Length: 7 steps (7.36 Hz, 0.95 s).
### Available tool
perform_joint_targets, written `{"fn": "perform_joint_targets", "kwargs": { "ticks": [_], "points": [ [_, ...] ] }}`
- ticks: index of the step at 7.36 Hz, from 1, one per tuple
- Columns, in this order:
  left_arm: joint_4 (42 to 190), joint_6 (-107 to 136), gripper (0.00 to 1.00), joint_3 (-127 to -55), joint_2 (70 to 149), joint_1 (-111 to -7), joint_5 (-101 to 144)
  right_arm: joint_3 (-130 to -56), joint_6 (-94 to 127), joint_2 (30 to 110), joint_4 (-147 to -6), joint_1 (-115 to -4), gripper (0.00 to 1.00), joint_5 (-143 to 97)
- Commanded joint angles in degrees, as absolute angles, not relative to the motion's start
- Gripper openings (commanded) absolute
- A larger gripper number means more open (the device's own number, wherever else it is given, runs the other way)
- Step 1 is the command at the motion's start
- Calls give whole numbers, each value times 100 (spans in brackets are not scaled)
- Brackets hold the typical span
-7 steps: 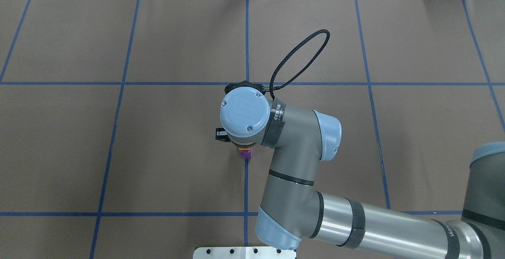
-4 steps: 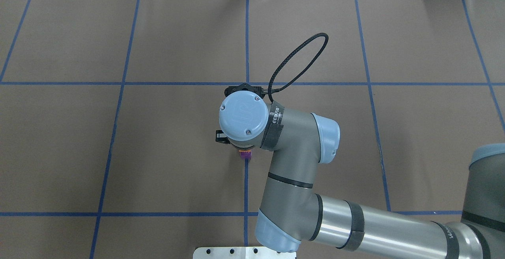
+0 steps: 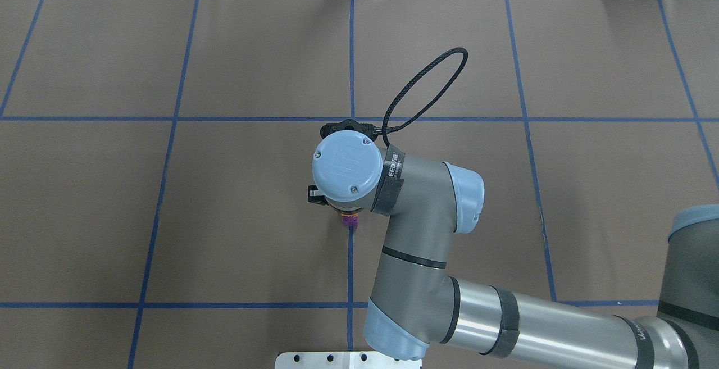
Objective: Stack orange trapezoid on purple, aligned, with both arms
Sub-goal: 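Lower the orange trapezoid onto the purple block, aligning it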
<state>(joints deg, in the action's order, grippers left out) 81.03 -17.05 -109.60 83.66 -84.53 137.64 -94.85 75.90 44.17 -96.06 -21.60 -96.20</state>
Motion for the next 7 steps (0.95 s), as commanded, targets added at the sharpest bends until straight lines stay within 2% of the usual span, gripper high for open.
{"fn": "perform_joint_targets", "kwargs": {
  "ticks": [1,7],
  "points": [
    [8112,-1705,100,-10943,8376,-8455,13764,-9483,7594,4421,-9606,-2162,0,-9606],
    [8112,-1705,100,-10934,8376,-8446,13764,-9501,7594,4421,-9606,-2039,0,-9229]
  ]
}}
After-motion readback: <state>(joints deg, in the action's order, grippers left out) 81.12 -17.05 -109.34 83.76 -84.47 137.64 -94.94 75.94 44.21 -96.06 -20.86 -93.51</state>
